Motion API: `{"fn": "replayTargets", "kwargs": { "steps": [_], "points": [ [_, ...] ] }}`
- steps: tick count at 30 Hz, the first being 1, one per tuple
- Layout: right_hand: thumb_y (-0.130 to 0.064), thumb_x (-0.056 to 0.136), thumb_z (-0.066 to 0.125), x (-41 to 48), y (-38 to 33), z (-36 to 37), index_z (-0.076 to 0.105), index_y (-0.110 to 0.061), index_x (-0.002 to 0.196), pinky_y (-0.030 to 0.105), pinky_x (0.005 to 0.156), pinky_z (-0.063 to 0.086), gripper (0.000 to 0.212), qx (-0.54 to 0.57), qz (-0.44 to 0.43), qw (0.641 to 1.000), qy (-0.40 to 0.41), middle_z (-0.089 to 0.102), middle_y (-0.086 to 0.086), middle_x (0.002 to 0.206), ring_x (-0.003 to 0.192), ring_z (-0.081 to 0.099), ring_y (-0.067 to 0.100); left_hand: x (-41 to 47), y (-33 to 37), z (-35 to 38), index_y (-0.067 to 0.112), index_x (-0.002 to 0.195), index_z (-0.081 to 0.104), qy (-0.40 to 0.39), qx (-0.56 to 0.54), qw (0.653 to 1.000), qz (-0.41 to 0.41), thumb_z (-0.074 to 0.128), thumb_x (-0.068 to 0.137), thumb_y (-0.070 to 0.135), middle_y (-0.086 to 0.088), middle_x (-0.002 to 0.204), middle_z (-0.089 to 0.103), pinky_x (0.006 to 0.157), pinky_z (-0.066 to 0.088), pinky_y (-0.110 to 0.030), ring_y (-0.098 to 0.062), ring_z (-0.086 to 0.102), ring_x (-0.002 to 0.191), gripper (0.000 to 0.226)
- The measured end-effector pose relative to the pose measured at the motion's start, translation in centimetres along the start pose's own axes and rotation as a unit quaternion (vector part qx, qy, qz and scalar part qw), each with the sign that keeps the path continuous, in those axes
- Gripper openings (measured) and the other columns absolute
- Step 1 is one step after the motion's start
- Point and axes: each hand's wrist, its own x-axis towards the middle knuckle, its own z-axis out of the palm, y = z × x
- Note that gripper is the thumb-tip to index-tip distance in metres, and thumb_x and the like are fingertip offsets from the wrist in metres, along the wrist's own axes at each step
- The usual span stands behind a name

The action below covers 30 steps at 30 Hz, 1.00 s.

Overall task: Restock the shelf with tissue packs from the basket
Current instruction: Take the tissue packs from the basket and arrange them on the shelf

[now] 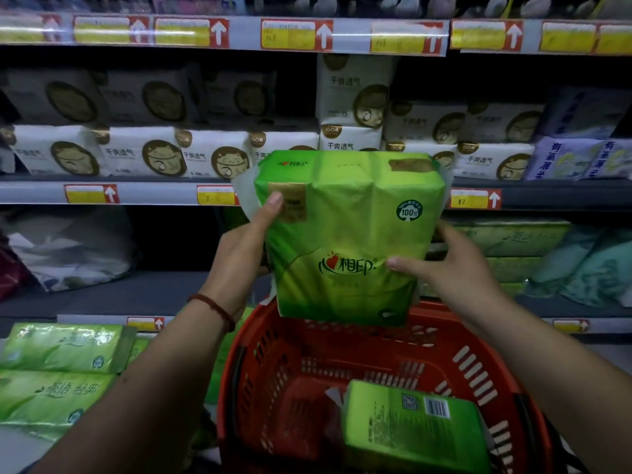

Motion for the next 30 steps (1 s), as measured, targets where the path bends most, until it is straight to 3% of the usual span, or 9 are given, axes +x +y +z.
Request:
{"fn": "replayTargets", "kwargs": {
  "steps": [3,6,9,12,15,18,23,25,30],
  "points": [
    [-0.036,0.068,0.089,-0.1,-1.4,1.1,0.055,-0.035,0.128,0.019,0.078,0.049,0.069,0.054,0.012,0.998,-0.023,0.066,-0.023,0.110,0.099,0.060,-0.006,0.2,0.1,-0.5,0.029,0.099,0.072,0.031,-0.020,0.999,-0.012,0.059,0.068,0.087,0.003,0.095,0.080,0.081,0.062,-0.037,-0.017,0.077,0.092,0.068],
    [-0.065,0.055,0.085,0.3,-2.2,2.3,0.053,-0.032,0.141,0.026,0.088,0.052,0.098,0.119,0.030,0.991,-0.062,0.071,-0.015,0.123,0.109,0.068,0.001,0.7,-0.3,-1.3,0.034,0.109,0.071,0.040,-0.033,0.998,-0.022,0.056,0.078,0.083,0.001,0.109,0.077,0.088,0.060,-0.042,-0.022,0.073,0.104,0.060],
    [-0.091,0.048,0.073,1.2,-2.4,3.3,0.044,-0.035,0.152,0.046,0.108,0.043,0.122,0.143,0.083,0.983,-0.080,0.057,-0.010,0.147,0.132,0.054,0.011,1.3,-1.2,-2.4,0.035,0.105,0.070,0.049,-0.072,0.995,-0.043,0.067,0.074,0.075,0.002,0.112,0.076,0.099,0.055,-0.049,-0.024,0.071,0.108,0.051],
    [-0.076,0.065,0.076,2.0,-1.9,4.6,0.053,-0.036,0.144,0.046,0.108,0.039,0.092,0.132,0.094,0.983,-0.092,0.061,-0.012,0.139,0.124,0.054,0.008,2.0,-2.6,-3.7,0.029,0.111,0.072,0.043,-0.120,0.989,-0.071,0.074,0.061,0.066,-0.005,0.118,0.077,0.109,0.050,-0.053,-0.029,0.070,0.114,0.062],
    [-0.059,0.064,0.075,3.1,-0.9,5.6,0.065,-0.039,0.127,0.051,0.108,0.042,0.067,0.161,0.118,0.978,-0.065,0.069,-0.009,0.129,0.122,0.060,0.018,3.0,-4.1,-4.4,0.016,0.115,0.071,0.010,-0.161,0.983,-0.083,0.079,0.064,0.051,-0.009,0.119,0.076,0.113,0.046,-0.049,-0.028,0.067,0.120,0.063],
    [-0.042,0.072,0.070,4.7,-0.3,6.0,0.069,-0.031,0.118,0.045,0.101,0.049,0.048,0.209,0.116,0.970,-0.037,0.076,-0.003,0.114,0.114,0.065,0.023,4.2,-4.8,-4.7,0.010,0.109,0.070,-0.015,-0.168,0.983,-0.079,0.080,0.062,0.043,-0.012,0.109,0.070,0.099,0.052,-0.039,-0.027,0.064,0.110,0.058],
    [-0.037,0.075,0.067,6.5,0.5,5.8,0.068,-0.024,0.121,0.041,0.088,0.054,0.048,0.222,0.095,0.970,-0.039,0.076,0.001,0.115,0.112,0.067,0.025,5.5,-4.5,-5.5,0.007,0.106,0.072,-0.048,-0.127,0.989,-0.051,0.079,0.066,0.037,-0.011,0.104,0.076,0.092,0.057,-0.040,-0.024,0.070,0.099,0.050],
    [-0.040,0.073,0.069,6.8,1.0,5.7,0.067,-0.022,0.124,0.045,0.095,0.052,0.055,0.222,0.090,0.970,-0.043,0.074,0.006,0.122,0.117,0.066,0.027,5.9,-4.0,-5.8,0.010,0.099,0.075,-0.046,-0.090,0.994,-0.038,0.078,0.062,0.043,-0.011,0.097,0.076,0.092,0.057,-0.043,-0.024,0.071,0.090,0.050],
    [-0.046,0.064,0.072,7.0,2.2,5.6,0.065,-0.020,0.130,0.060,0.108,0.046,0.071,0.248,0.086,0.964,-0.031,0.069,0.010,0.131,0.124,0.064,0.030,6.5,-3.2,-4.8,0.014,0.089,0.073,-0.052,-0.060,0.997,-0.019,0.077,0.058,0.046,-0.002,0.078,0.073,0.081,0.057,-0.037,-0.018,0.072,0.074,0.044]
  ]
}}
